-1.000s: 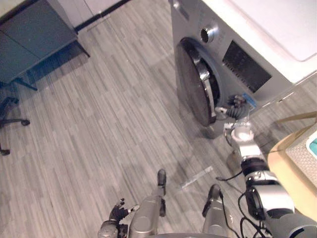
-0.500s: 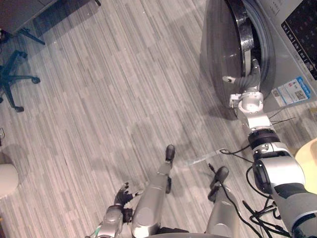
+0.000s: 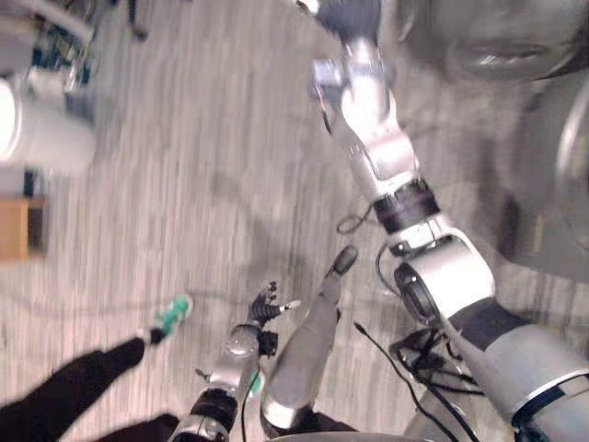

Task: Pick up the laundry basket with both hands and put the clothes into the washing machine.

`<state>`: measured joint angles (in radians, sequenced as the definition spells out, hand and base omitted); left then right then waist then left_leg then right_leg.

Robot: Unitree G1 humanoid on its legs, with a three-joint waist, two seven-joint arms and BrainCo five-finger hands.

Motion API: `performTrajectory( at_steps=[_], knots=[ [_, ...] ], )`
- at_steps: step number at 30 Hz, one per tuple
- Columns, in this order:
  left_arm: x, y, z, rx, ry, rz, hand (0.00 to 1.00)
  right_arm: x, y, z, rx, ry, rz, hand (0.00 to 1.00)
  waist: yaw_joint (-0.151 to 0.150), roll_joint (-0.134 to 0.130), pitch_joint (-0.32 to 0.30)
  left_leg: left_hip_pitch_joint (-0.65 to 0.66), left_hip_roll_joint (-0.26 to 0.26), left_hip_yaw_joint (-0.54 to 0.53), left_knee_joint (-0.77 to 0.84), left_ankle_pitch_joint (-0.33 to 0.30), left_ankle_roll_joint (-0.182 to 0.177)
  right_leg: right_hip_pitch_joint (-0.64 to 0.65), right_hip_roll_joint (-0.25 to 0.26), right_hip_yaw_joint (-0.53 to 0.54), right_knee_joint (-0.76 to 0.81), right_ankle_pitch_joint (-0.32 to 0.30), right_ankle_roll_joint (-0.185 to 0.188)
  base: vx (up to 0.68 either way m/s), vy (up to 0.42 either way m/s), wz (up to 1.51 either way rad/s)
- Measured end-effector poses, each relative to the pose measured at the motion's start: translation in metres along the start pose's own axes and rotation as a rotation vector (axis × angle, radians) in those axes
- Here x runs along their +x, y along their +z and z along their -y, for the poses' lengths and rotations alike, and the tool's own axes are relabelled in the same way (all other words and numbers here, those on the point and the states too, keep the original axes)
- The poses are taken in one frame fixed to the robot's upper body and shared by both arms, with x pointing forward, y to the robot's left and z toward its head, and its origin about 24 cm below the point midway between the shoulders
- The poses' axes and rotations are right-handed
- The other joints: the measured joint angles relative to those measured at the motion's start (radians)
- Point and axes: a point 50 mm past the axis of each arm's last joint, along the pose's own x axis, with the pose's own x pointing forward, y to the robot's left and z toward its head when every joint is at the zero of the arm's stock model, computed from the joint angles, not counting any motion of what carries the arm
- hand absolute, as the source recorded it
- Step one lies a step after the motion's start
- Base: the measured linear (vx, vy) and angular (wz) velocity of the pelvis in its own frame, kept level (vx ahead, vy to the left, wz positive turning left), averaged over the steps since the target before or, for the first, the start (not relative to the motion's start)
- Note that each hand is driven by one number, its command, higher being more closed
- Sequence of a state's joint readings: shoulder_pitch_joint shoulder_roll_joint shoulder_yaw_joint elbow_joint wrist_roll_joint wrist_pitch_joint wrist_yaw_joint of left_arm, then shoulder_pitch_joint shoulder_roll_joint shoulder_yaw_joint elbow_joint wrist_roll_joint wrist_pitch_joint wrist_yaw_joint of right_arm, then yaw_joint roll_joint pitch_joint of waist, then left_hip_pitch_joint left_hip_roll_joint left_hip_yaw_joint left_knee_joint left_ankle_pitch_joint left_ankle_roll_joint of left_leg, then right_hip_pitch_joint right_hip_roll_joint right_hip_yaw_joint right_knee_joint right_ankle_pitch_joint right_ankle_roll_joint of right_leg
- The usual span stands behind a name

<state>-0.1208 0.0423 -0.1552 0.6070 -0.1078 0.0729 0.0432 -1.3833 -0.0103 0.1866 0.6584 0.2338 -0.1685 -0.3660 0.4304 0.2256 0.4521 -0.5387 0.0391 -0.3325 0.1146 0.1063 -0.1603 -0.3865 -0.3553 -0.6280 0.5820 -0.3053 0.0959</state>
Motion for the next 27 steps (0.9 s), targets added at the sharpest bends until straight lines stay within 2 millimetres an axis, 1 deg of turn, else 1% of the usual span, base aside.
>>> performTrajectory(
  at_steps=[1, 2, 3, 4, 5, 6, 7, 8, 9, 10, 11, 13, 14, 15, 16, 17, 18, 19, 20, 21, 22, 23, 24, 25, 26, 27],
  knots=[
    [-0.002, -0.004, -0.001, -0.005, 0.003, -0.016, 0.00, -0.003, -0.002, -0.009, 0.007, 0.025, -0.005, 0.00, -0.001, -0.011, 0.002, 0.005, 0.000, 0.020, 0.007, 0.000, 0.000, 0.003, 0.000, 0.012, -0.004, 0.001, 0.001, 0.11, -0.055, 0.20],
    [-0.003, -0.004, -0.002, -0.009, 0.004, -0.019, 0.00, -0.004, -0.003, -0.011, 0.011, 0.029, -0.009, 0.00, -0.001, -0.020, 0.004, 0.008, 0.002, 0.031, 0.008, 0.000, 0.000, 0.003, 0.001, 0.020, -0.007, 0.001, 0.002, 0.09, -0.036, -0.18],
    [-0.003, -0.004, -0.002, -0.009, 0.003, -0.023, 0.00, -0.007, -0.005, -0.009, 0.017, 0.026, -0.012, 0.00, -0.004, -0.041, 0.005, 0.013, 0.007, 0.052, 0.014, 0.000, 0.001, 0.001, 0.005, 0.035, -0.017, 0.003, 0.003, 0.06, -0.047, -0.55],
    [-0.003, -0.001, -0.002, -0.010, 0.004, -0.010, 0.00, -0.011, -0.007, -0.003, 0.012, 0.017, -0.010, 0.00, -0.017, -0.064, 0.014, 0.022, 0.017, 0.084, 0.025, 0.000, 0.002, -0.004, 0.013, 0.057, -0.029, 0.012, 0.006, 0.05, -0.052, -0.70],
    [-0.003, 0.001, -0.002, -0.010, 0.005, -0.001, 0.00, -0.015, -0.010, 0.001, 0.007, 0.014, -0.009, 0.00, -0.029, -0.077, 0.022, 0.030, 0.025, 0.101, 0.031, -0.001, 0.003, -0.002, 0.020, 0.071, -0.039, 0.021, 0.004, 0.00, -0.056, -0.89],
    [-0.003, 0.005, -0.002, -0.009, 0.003, 0.017, 0.00, -0.026, -0.019, 0.010, -0.012, 0.015, -0.018, 0.00, -0.053, -0.092, 0.024, 0.035, 0.043, 0.127, 0.047, -0.002, 0.005, -0.001, 0.045, 0.108, -0.060, 0.047, 0.000, -0.03, -0.043, -1.09],
    [-0.002, 0.011, -0.001, -0.007, 0.003, 0.044, 0.00, -0.038, -0.031, 0.025, -0.044, -0.004, -0.045, 0.00, -0.088, -0.107, 0.030, 0.047, 0.068, 0.155, 0.060, -0.004, 0.008, -0.003, 0.074, 0.145, -0.089, 0.078, -0.005, -0.03, -0.033, -1.10],
    [-0.001, 0.014, -0.002, -0.006, 0.003, 0.053, 0.00, -0.045, -0.038, 0.031, -0.057, -0.011, -0.062, 0.00, -0.102, -0.113, 0.033, 0.054, 0.076, 0.165, 0.063, -0.004, 0.008, -0.003, 0.085, 0.163, -0.103, 0.088, -0.007, -0.04, -0.026, -1.03],
    [0.001, 0.019, -0.001, -0.008, 0.002, 0.071, 0.00, -0.058, -0.050, 0.043, -0.088, -0.015, -0.095, 0.00, -0.127, -0.117, 0.033, 0.061, 0.090, 0.182, 0.068, -0.006, 0.010, -0.001, 0.107, 0.191, -0.122, 0.103, -0.010, -0.05, -0.029, -0.90],
    [0.003, 0.031, 0.000, -0.004, 0.003, 0.113, 0.00, -0.077, -0.065, 0.058, -0.136, -0.013, -0.142, 0.00, -0.170, -0.124, 0.034, 0.072, 0.108, 0.210, 0.069, -0.009, 0.014, -0.009, 0.128, 0.227, -0.146, 0.123, -0.013, -0.11, -0.039, -1.23],
    [0.006, 0.055, 0.001, 0.005, 0.006, 0.198, 0.00, -0.108, -0.082, 0.074, -0.205, 0.015, -0.208, 0.00, -0.208, -0.129, 0.034, 0.076, 0.132, 0.249, 0.069, -0.010, 0.014, -0.023, 0.155, 0.271, -0.174, 0.150, -0.018, -0.10, -0.027, -1.12],
    [0.010, 0.084, 0.000, 0.027, 0.015, 0.300, 0.00, -0.143, -0.101, 0.091, -0.262, 0.029, -0.301, 0.00, -0.246, -0.138, 0.035, 0.087, 0.142, 0.280, 0.065, -0.010, 0.014, -0.036, 0.169, 0.311, -0.187, 0.155, -0.025, -0.08, -0.033, -0.81],
    [0.013, 0.117, -0.003, 0.059, 0.025, 0.398, 0.00, -0.171, -0.116, 0.103, -0.292, 0.037, -0.393, 0.00, -0.279, -0.143, 0.036, 0.092, 0.154, 0.304, 0.061, -0.010, 0.014, -0.051, 0.185, 0.338, -0.194, 0.171, -0.027, -0.06, -0.039, -0.62],
    [0.014, 0.128, -0.005, 0.071, 0.035, 0.433, 0.00, -0.182, -0.121, 0.107, -0.302, 0.042, -0.428, 0.00, -0.290, -0.144, 0.036, 0.094, 0.157, 0.314, 0.058, -0.010, 0.014, -0.058, 0.192, 0.348, -0.194, 0.177, -0.028, -0.09, -0.031, -0.70],
    [0.014, 0.164, -0.010, 0.102, 0.060, 0.541, 0.00, -0.204, -0.129, 0.114, -0.326, 0.061, -0.498, 0.00, -0.315, -0.155, 0.033, 0.094, 0.167, 0.341, 0.052, -0.010, 0.014, -0.080, 0.205, 0.377, -0.196, 0.186, -0.035, -0.10, -0.013, -0.74],
    [0.012, 0.197, -0.023, 0.137, 0.110, 0.636, 0.00, -0.222, -0.134, 0.119, -0.325, 0.080, -0.550, 0.00, -0.335, -0.173, 0.032, 0.098, 0.175, 0.369, 0.038, -0.010, 0.014, -0.106, 0.216, 0.409, -0.198, 0.196, -0.040, -0.12, -0.018, -0.71],
    [0.011, 0.209, -0.029, 0.152, 0.138, 0.664, 0.00, -0.228, -0.134, 0.120, -0.323, 0.084, -0.564, 0.00, -0.347, -0.176, 0.033, 0.098, 0.178, 0.378, 0.035, -0.010, 0.014, -0.114, 0.219, 0.416, -0.198, 0.199, -0.041, -0.14, -0.015, -0.63],
    [0.009, 0.235, -0.045, 0.175, 0.195, 0.717, 0.00, -0.236, -0.134, 0.123, -0.320, 0.094, -0.581, 0.00, -0.372, -0.190, 0.032, 0.098, 0.181, 0.398, 0.026, -0.010, 0.014, -0.135, 0.226, 0.438, -0.197, 0.209, -0.041, -0.13, 0.004, -0.67],
    [0.001, 0.265, -0.079, 0.208, 0.319, 0.757, 0.00, -0.242, -0.132, 0.126, -0.310, 0.108, -0.590, 0.00, -0.404, -0.223, 0.030, 0.090, 0.186, 0.433, 0.021, -0.010, 0.014, -0.171, 0.235, 0.472, -0.201, 0.225, -0.040, -0.14, 0.009, -0.68],
    [-0.003, 0.276, -0.093, 0.227, 0.364, 0.766, 0.00, -0.243, -0.131, 0.126, -0.301, 0.113, -0.590, 0.00, -0.419, -0.237, 0.030, 0.086, 0.186, 0.442, 0.021, -0.010, 0.014, -0.182, 0.236, 0.481, -0.202, 0.227, -0.041, -0.16, 0.005, -0.65],
    [-0.011, 0.291, -0.116, 0.251, 0.408, 0.775, 0.00, -0.244, -0.129, 0.127, -0.289, 0.121, -0.583, 0.00, -0.444, -0.260, 0.030, 0.075, 0.187, 0.454, 0.021, -0.010, 0.014, -0.205, 0.240, 0.498, -0.203, 0.235, -0.040, -0.16, -0.001, -0.42],
    [-0.016, 0.303, -0.116, 0.331, 0.359, 0.809, 0.00, -0.245, -0.126, 0.132, -0.275, 0.121, -0.575, 0.00, -0.477, -0.282, 0.027, 0.055, 0.190, 0.467, 0.021, -0.010, 0.014, -0.229, 0.248, 0.512, -0.219, 0.259, -0.036, -0.16, 0.006, -0.42],
    [-0.018, 0.308, -0.116, 0.325, 0.363, 0.819, 0.00, -0.245, -0.125, 0.134, -0.268, 0.118, -0.572, 0.00, -0.480, -0.293, 0.027, 0.050, 0.192, 0.475, 0.021, -0.010, 0.014, -0.238, 0.252, 0.520, -0.228, 0.269, -0.035, -0.15, 0.012, -0.51],
    [-0.021, 0.315, -0.122, 0.313, 0.380, 0.827, 0.00, -0.245, -0.121, 0.136, -0.258, 0.111, -0.555, 0.00, -0.480, -0.306, 0.028, 0.039, 0.203, 0.488, 0.027, -0.025, 0.005, -0.252, 0.265, 0.532, -0.250, 0.281, -0.025, -0.12, 0.011, -0.56],
    [-0.026, 0.321, -0.127, 0.312, 0.385, 0.842, 0.00, -0.244, -0.111, 0.137, -0.243, 0.106, -0.516, 0.00, -0.480, -0.309, 0.028, 0.021, 0.218, 0.496, 0.032, -0.045, 0.003, -0.265, 0.281, 0.541, -0.277, 0.305, -0.025, -0.14, 0.013, -0.67],
    [-0.033, 0.328, -0.133, 0.297, 0.405, 0.868, 0.00, -0.245, -0.099, 0.136, -0.218, 0.097, -0.465, 0.00, -0.477, -0.322, 0.029, 0.001, 0.227, 0.510, 0.045, -0.045, 0.003, -0.278, 0.286, 0.545, -0.304, 0.331, -0.025, -0.11, 0.003, -0.55]
  ],
)
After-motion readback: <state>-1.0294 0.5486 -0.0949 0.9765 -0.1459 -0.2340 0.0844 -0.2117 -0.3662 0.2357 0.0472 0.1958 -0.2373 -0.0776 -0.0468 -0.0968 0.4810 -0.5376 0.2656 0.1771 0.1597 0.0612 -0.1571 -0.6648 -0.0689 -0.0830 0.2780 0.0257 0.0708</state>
